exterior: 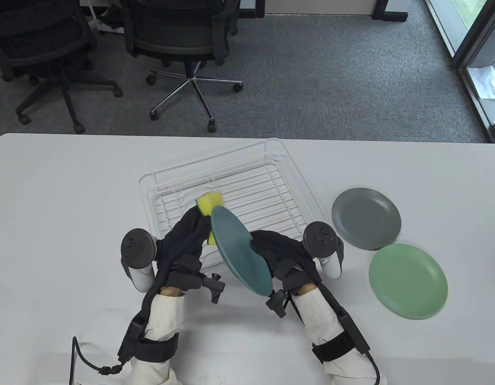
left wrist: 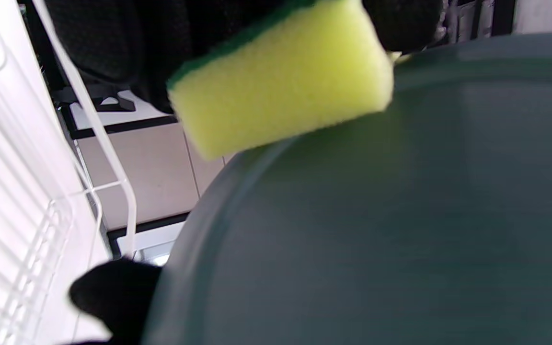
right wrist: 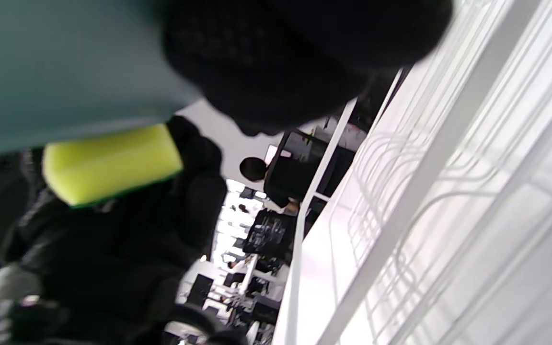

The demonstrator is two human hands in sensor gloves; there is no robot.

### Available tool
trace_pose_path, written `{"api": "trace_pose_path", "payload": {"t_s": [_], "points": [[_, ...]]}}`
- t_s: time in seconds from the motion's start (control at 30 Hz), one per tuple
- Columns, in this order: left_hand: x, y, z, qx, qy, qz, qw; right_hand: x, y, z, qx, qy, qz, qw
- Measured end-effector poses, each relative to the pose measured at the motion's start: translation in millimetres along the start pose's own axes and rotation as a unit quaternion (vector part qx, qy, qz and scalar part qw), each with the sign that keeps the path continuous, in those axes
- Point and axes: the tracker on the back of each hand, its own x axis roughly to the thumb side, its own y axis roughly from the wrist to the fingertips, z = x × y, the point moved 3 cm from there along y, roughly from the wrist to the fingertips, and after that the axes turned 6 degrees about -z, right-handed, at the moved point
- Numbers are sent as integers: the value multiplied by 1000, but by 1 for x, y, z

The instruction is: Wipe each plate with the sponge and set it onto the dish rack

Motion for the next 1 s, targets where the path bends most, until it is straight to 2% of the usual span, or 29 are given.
{"api": "trace_pose_path", "payload": {"t_s": [0.3,0.43,0.5,0.6,0.73,0.87,1.0], "points": [[38,-10,12,40,-10,-59,997,-11,-3,-3,-52,-45,27,997],[53,-14,6,28,-5,-85,996,-16,-4,-2,-63,-35,44,996],[59,-15,0,18,-4,-94,995,-19,-6,-4,-74,-25,56,995],[63,-16,-12,-24,-3,-98,995,-24,-10,-6,-97,3,82,992],[66,-18,-40,-84,22,-101,991,-29,-16,-4,-131,45,117,984],[72,-24,-61,-131,97,-113,980,-32,-17,5,-106,112,135,979],[77,-28,-72,-139,166,-127,968,-32,-16,15,-82,131,137,979]]}}
